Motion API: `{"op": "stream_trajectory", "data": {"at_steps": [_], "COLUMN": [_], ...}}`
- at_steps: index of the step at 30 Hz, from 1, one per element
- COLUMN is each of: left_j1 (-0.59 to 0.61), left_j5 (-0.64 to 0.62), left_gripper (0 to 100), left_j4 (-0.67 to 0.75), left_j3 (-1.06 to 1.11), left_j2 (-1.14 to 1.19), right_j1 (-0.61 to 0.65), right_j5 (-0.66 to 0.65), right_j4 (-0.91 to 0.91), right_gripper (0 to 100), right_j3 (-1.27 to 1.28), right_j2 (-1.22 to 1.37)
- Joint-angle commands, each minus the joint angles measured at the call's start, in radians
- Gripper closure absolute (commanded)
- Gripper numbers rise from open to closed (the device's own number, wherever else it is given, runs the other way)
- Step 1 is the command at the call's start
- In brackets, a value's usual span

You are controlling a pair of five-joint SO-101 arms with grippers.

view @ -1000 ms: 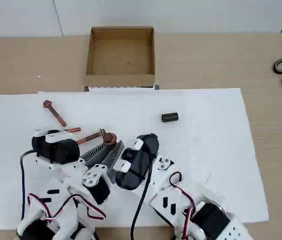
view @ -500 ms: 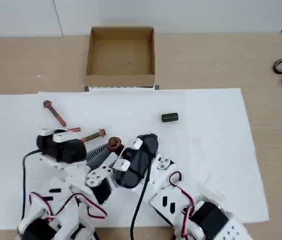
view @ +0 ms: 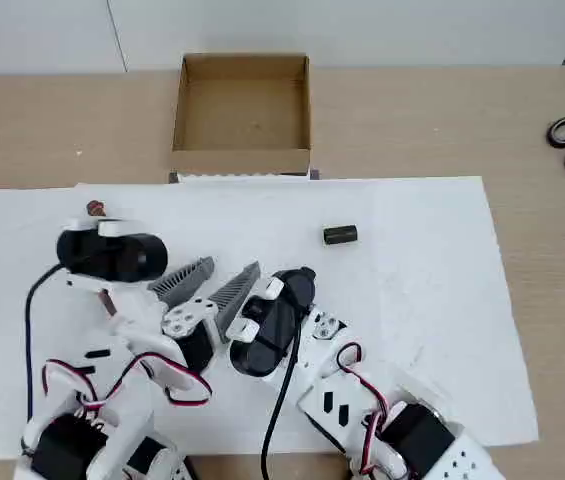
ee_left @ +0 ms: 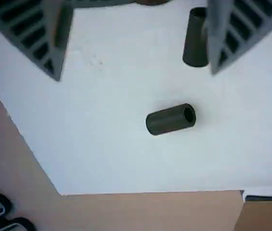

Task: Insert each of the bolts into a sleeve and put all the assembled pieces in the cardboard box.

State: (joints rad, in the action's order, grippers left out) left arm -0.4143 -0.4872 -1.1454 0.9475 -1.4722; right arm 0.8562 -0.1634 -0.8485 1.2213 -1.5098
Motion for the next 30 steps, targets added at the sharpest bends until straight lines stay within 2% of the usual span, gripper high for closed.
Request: {"op": "stream_trajectory", "data": {"at_steps": [1,4,7,14,17,20,26,30], "left_j1": [0.003,0.003,0.021,0.259,0.362,0.443,0.486,0.489], "left_j5": [0.005,0.005,0.015,0.278,0.345,0.379,0.468,0.470], "left_gripper": [81,85,99,99,99,99,99,99], "left_j4": [0.003,0.000,-0.003,0.011,0.035,0.086,0.218,0.250], "left_j3": [-0.088,-0.107,-0.105,-0.047,0.047,0.166,0.417,0.470], "left_j2": [0.020,0.018,0.018,0.020,0.018,0.018,0.017,0.017], "right_j1": [-0.001,-0.002,-0.021,-0.186,-0.265,-0.341,-0.406,-0.438], "right_j5": [-0.003,-0.003,-0.002,0.000,0.015,0.086,0.153,0.155], "right_j4": [0.031,0.030,0.031,0.031,0.036,0.039,0.105,0.131], "right_gripper": [99.5,99.5,99.5,99.5,99.5,99.5,99.5,99.5], "right_j3": [0.000,0.009,0.009,0.009,0.011,0.012,0.006,-0.095], "right_j2": [-0.013,-0.013,-0.013,-0.013,-0.007,-0.002,0.015,0.151]}}
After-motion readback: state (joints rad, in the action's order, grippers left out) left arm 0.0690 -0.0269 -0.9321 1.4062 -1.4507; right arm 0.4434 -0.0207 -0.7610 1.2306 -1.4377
